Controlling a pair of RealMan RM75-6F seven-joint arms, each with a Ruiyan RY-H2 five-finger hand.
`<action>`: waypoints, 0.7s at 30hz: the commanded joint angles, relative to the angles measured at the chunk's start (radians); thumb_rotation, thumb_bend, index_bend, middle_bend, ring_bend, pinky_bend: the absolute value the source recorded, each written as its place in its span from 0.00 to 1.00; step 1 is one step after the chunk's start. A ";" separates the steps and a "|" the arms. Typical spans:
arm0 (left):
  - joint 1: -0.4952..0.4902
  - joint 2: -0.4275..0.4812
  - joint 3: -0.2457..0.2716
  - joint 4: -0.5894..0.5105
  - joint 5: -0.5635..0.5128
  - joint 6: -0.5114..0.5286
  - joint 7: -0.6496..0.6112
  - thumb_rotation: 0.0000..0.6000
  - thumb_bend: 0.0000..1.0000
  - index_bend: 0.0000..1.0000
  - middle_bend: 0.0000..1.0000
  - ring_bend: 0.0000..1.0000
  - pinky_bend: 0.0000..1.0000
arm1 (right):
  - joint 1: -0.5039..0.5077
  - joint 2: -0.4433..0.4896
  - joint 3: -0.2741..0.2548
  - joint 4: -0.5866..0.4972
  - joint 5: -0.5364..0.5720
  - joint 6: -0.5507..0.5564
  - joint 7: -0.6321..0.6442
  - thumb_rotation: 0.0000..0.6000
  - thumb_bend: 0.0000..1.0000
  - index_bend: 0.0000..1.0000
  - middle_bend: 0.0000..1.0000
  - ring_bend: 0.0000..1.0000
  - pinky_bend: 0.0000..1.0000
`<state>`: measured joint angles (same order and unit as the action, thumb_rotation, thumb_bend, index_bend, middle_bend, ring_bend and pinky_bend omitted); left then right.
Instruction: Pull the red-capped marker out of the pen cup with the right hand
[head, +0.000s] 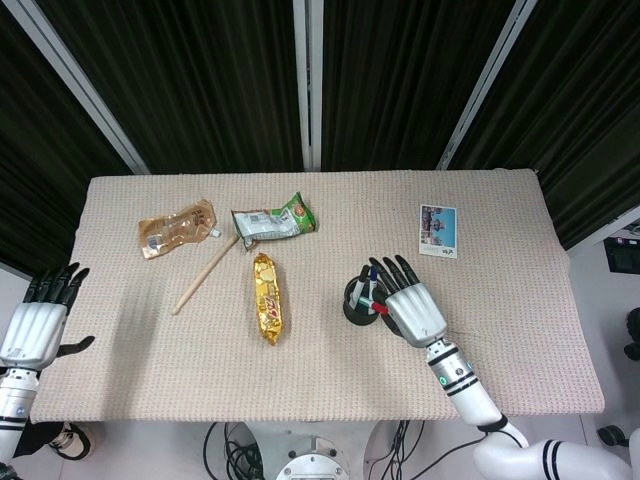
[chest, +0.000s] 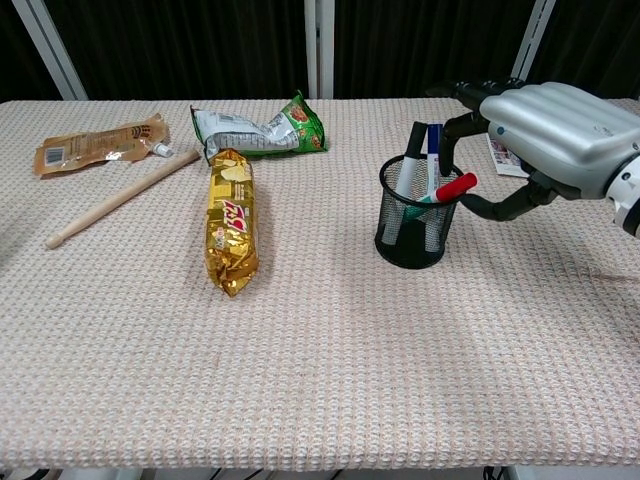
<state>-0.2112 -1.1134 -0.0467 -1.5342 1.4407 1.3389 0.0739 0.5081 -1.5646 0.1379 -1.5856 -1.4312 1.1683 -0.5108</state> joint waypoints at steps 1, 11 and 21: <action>0.000 0.000 0.000 0.001 -0.001 0.000 -0.002 1.00 0.08 0.00 0.00 0.00 0.00 | 0.001 -0.003 -0.002 0.003 0.001 0.004 -0.002 1.00 0.30 0.48 0.00 0.00 0.00; 0.001 0.002 0.003 0.005 0.001 -0.004 -0.012 1.00 0.08 0.00 0.00 0.00 0.00 | 0.001 -0.005 -0.004 0.005 -0.002 0.026 0.001 1.00 0.32 0.60 0.00 0.00 0.00; 0.000 0.005 0.005 0.001 -0.001 -0.012 -0.018 1.00 0.08 0.00 0.00 0.00 0.00 | -0.030 0.070 -0.009 -0.068 -0.057 0.108 0.055 1.00 0.32 0.64 0.00 0.00 0.00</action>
<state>-0.2111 -1.1080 -0.0413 -1.5328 1.4400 1.3270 0.0558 0.4912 -1.5218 0.1306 -1.6270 -1.4695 1.2491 -0.4723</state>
